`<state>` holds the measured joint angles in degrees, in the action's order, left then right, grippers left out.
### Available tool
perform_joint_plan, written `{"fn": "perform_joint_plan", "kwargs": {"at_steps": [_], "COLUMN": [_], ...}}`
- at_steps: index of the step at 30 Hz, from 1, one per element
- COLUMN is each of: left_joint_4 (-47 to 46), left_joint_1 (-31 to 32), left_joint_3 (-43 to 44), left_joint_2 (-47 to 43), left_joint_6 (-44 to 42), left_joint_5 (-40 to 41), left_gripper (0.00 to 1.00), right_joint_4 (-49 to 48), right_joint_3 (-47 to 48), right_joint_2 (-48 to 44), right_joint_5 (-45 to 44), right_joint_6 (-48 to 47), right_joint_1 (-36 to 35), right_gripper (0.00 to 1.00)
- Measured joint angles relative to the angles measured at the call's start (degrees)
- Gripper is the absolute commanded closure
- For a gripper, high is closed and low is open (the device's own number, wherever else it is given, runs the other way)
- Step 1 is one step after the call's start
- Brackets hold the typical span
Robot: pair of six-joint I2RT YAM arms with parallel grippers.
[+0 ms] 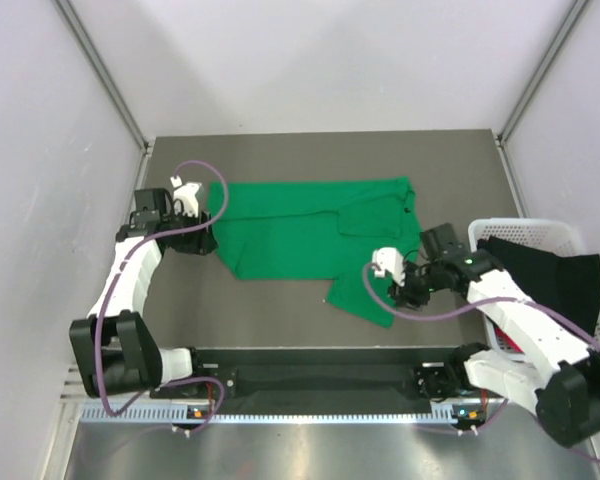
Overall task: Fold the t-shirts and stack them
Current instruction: Fold the tshirt
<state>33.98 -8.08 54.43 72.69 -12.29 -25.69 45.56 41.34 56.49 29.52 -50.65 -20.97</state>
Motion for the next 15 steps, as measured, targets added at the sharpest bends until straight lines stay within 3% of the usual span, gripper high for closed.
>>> {"fn": "perform_joint_plan", "kwargs": {"at_steps": [7,15], "left_joint_4": [1.46,1.64], "left_joint_1": [0.00,0.00], "left_joint_3": [1.40,2.19], "left_joint_2": [7.13,7.69], "left_joint_6": [-0.72,-0.74], "left_joint_5": [0.59,1.20], "left_gripper": [0.44,0.45], "right_joint_4": [0.70,-1.40], "right_joint_3": [-3.52,-7.52], "right_joint_2": [7.32,7.52], "right_joint_5": [-2.75,-6.05], "right_joint_6": [-2.45,-4.94], "right_joint_1": [-8.55,-10.10], "right_gripper": [0.54,0.53]}}
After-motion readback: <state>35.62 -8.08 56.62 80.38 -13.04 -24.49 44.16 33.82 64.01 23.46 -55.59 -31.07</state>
